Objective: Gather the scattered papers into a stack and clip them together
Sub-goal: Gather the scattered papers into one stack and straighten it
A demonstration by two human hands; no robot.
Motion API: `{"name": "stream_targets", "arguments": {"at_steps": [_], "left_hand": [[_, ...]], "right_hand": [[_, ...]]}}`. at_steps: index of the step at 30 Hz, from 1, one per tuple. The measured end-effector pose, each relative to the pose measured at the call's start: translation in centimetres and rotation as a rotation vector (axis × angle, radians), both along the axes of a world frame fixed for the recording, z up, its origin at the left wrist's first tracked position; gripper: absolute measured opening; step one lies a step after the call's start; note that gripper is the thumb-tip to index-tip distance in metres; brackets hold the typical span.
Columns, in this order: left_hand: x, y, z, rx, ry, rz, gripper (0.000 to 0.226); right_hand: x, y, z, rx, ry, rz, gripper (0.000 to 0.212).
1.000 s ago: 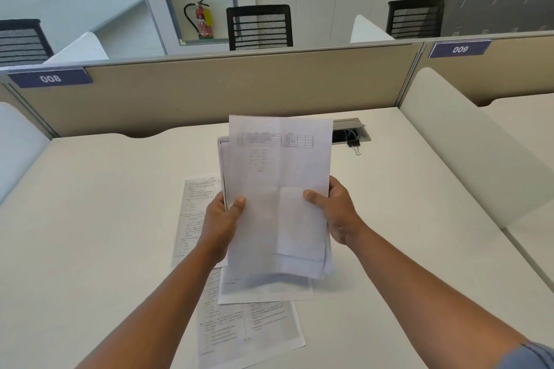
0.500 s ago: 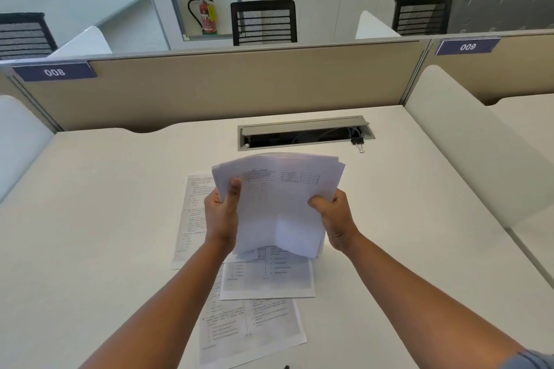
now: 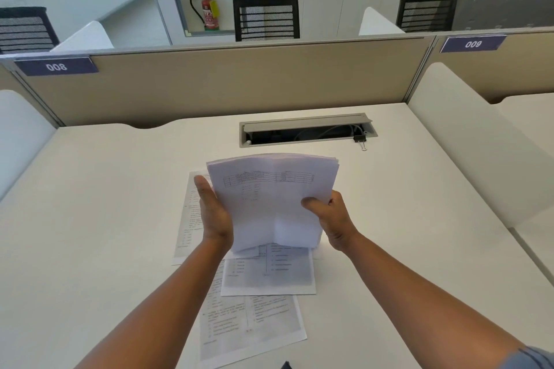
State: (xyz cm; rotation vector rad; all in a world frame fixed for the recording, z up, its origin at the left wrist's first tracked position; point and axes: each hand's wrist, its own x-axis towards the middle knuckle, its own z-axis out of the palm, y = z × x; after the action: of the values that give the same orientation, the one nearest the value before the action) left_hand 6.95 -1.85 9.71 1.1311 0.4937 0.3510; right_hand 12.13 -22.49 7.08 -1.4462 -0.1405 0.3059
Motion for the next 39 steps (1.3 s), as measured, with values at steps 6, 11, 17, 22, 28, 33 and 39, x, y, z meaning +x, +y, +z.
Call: {"name": "stream_targets", "arguments": {"at_steps": [6,11,17,22,28,33,39], "left_hand": [[0.5,0.7,-0.4,0.05,-0.017,0.032,0.043],[0.2,1.2,-0.6,0.085,-0.056,-0.012,0.034],[-0.2,1.2,-0.4,0.117,-0.027,-0.024,0.035],[0.2,1.1,0.3,0.129,-0.05,-0.007,0.051],[-0.3,1.0,-1.0,0.134,0.014,0.018,0.047],[-0.1,1.3,0.0,0.137,-0.017,0.071,0.033],[-1.1,0.4,-1.1,0.211,-0.056,-0.013,0.031]], "right_hand": [[-0.3,0.9,0.5,0.095,0.021,-0.07,0.032],[-0.3,0.8,-0.4,0.072,0.037,-0.062,0.038],[-0.1,1.1,-0.6,0.011,0.081,-0.051,0.04],[-0.1,1.3,0.2,0.08,0.054,-0.07,0.042],[-0.5,1.3,-0.5,-0.009,0.073,-0.036,0.028],[-0.3,1.5,0.1,0.011,0.053,-0.032,0.025],[-0.1,0.6,-2.6,-0.095,0.073,0.031,0.029]]}}
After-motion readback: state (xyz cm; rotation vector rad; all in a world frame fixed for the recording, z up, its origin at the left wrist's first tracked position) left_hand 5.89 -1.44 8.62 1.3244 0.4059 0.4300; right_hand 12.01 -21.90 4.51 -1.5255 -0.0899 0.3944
